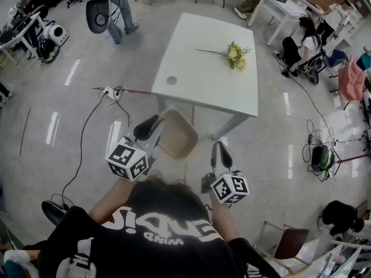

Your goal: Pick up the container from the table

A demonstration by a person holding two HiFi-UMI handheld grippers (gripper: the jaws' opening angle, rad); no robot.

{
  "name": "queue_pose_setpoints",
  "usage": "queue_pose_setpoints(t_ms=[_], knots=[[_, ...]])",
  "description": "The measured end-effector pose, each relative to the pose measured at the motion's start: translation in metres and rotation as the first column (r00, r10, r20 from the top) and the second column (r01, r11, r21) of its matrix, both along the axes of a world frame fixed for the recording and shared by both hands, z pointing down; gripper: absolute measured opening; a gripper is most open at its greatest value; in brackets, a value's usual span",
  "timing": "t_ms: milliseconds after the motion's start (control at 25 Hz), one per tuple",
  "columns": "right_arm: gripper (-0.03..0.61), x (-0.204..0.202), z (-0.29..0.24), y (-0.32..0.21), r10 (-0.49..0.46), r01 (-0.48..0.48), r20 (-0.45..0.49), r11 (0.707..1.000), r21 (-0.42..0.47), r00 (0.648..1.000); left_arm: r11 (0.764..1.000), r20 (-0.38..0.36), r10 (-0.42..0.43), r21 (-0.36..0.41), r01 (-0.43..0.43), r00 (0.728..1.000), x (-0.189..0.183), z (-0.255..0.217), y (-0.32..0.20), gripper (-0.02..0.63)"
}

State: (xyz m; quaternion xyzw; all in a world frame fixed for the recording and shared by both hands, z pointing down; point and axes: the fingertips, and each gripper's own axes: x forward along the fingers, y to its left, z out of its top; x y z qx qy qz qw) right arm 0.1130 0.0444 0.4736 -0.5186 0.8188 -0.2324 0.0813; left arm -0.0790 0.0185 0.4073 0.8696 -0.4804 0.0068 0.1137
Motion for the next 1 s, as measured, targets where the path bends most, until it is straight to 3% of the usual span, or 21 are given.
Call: queue_pose_setpoints(t_ms=[560,1000], knots=[[0.0,-0.046,0.007,0.017,-0.002,0.004,-0.084,1.0,0.016,0.996,0.999,0.017,-0.046,-0.015,0.046,0.999,-0.055,0.037,0.019,0.084],[0.0,-0.054,0.012,0.016,-0.001,0.001,-0.102,1.0,-0.007,0.995,0.998,0.024,-0.064,-0.017,0.064,0.998,-0.061,0.048,0.017,0.083]])
